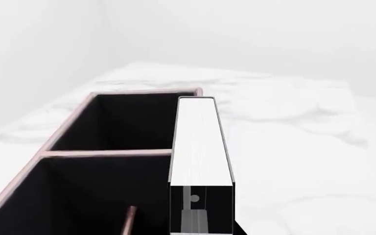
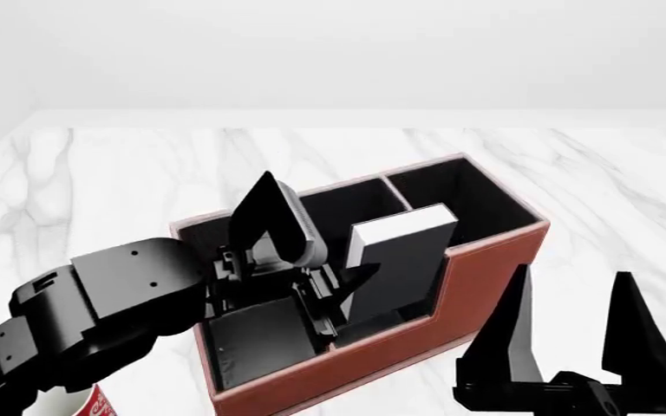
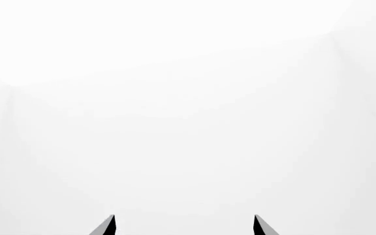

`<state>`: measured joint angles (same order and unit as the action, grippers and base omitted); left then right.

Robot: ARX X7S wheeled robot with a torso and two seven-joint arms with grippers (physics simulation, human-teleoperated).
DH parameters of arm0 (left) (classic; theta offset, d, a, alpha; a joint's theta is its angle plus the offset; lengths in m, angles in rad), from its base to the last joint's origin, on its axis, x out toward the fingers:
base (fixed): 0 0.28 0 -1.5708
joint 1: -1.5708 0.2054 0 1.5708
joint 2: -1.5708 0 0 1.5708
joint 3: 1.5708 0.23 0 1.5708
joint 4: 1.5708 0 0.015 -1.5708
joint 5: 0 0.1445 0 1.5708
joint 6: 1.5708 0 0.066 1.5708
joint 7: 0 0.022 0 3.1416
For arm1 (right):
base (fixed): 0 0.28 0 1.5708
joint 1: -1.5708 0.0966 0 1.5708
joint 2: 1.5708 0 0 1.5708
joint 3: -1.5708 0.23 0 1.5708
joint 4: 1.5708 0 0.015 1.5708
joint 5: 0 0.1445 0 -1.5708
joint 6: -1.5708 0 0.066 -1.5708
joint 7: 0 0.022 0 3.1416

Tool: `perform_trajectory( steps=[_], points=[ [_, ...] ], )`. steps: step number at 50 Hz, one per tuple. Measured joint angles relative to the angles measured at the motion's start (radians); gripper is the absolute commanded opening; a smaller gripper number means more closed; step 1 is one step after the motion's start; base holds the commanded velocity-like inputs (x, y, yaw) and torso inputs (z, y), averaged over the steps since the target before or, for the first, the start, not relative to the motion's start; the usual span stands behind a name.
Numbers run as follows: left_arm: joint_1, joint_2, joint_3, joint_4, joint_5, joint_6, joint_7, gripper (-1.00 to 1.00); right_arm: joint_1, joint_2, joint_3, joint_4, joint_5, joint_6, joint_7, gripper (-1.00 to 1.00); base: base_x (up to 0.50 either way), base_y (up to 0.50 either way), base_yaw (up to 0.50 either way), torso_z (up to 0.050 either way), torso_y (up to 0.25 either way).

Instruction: Pick up the book and place it in the back compartment of the caddy.

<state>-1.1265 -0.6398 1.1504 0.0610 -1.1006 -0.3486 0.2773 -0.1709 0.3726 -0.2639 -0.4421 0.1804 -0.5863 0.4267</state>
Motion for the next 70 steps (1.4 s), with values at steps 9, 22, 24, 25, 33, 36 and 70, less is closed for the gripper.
perform_trajectory(
  steps=[9,22,24,25,33,36,70],
  points=[
    [0.015,0.009,0.005,-0.021,0.011,0.013,0.010,-1.00,0.001,0.001,-0.003,0.003,-0.001,-0.001,0.002,1.00,0.00,0.00,0.00,0.000,0.001],
    [0.027,0.030,0.007,-0.061,0.034,0.038,0.024,-1.00,0.003,0.003,-0.008,0.007,-0.001,-0.002,0.003,1.00,0.00,0.00,0.00,0.001,0.002],
    [0.029,0.033,0.007,-0.067,0.038,0.042,0.026,-1.00,0.003,0.003,-0.009,0.008,0.000,-0.002,0.003,1.00,0.00,0.00,0.00,0.000,0.000],
    [0.030,0.035,0.008,-0.070,0.040,0.044,0.027,-1.00,0.003,0.003,-0.009,0.009,0.000,-0.003,0.003,1.00,0.00,0.00,0.00,0.000,0.000],
    [0.040,0.049,0.013,-0.097,0.058,0.061,0.038,-1.00,0.005,0.005,-0.012,0.012,0.001,-0.004,0.004,1.00,0.00,0.00,0.00,0.000,0.001],
    [0.044,0.053,0.015,-0.107,0.065,0.066,0.042,-1.00,0.006,0.006,-0.013,0.013,0.001,-0.004,0.004,1.00,0.00,0.00,0.00,0.000,0.000],
    [0.074,0.077,0.006,-0.174,0.105,0.119,0.053,1.00,0.011,0.010,-0.024,0.025,-0.002,-0.004,0.010,1.00,0.00,0.00,0.00,0.000,0.001]
  ],
)
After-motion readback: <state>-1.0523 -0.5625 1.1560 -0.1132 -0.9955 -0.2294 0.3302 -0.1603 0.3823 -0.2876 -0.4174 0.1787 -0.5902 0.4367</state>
